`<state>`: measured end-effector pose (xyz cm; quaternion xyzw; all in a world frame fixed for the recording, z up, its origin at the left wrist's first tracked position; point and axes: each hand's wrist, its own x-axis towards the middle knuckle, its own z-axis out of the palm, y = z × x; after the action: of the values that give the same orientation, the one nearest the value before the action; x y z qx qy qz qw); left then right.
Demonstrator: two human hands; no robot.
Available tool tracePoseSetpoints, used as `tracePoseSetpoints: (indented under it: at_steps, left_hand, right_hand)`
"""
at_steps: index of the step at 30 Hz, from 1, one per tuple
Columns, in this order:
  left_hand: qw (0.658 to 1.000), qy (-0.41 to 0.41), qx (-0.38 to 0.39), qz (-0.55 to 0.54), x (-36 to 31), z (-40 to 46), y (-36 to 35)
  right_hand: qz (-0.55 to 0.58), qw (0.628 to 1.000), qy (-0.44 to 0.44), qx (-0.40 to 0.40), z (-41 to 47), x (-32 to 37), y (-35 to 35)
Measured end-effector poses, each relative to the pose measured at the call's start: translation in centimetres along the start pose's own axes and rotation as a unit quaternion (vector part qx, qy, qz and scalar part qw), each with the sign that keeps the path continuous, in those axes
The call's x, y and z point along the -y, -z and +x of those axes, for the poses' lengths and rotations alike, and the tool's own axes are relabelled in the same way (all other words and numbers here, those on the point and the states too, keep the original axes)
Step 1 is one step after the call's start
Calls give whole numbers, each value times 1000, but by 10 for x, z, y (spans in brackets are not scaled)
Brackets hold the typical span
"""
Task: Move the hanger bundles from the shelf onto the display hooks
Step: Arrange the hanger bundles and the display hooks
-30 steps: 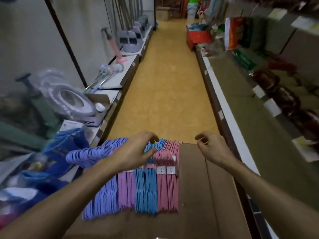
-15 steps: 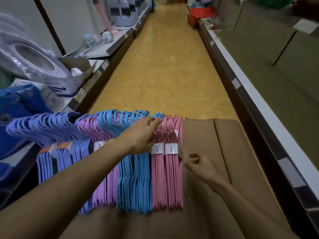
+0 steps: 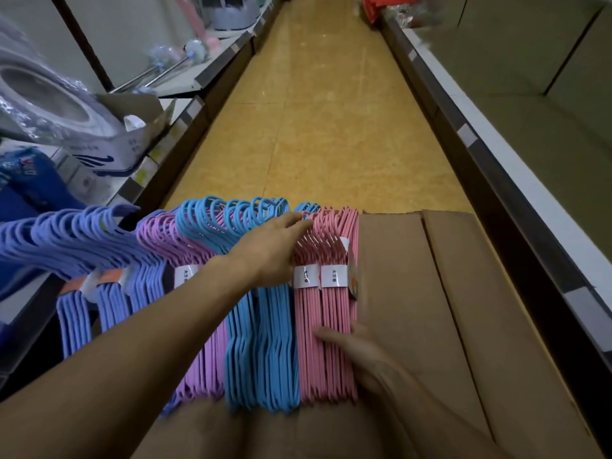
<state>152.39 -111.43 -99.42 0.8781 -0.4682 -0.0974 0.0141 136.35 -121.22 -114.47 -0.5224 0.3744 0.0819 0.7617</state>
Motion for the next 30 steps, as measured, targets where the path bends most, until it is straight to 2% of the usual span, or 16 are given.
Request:
tracePoseSetpoints:
  at_steps: [4, 10, 15, 22, 26, 28, 30]
  left_hand:
    - [999, -10, -12, -29, 0, 2, 1]
    - [992, -89, -61, -71, -23, 14, 1]
    - [983, -173, -57, 15, -53, 35, -5]
    - [978, -188, -34, 82, -79, 47, -5]
    - [978, -188, -27, 91, -83, 48, -4]
    - [978, -186, -23, 88, -84, 48, -4]
    - [979, -184, -23, 83, -87, 49, -4]
  right_hand:
    - [27, 1000, -3, 3, 1, 0, 2]
    - [27, 999, 8, -33, -15, 4, 28]
    - [-19, 998, -3, -52, -26, 9, 67]
    - [-102, 991, 21, -80, -36, 12, 82]
    - [-143, 976, 87, -137, -39, 10, 69]
    - [-172, 958, 102, -207, -37, 6, 53]
    - [-243, 926, 82, -277, -34, 3, 38]
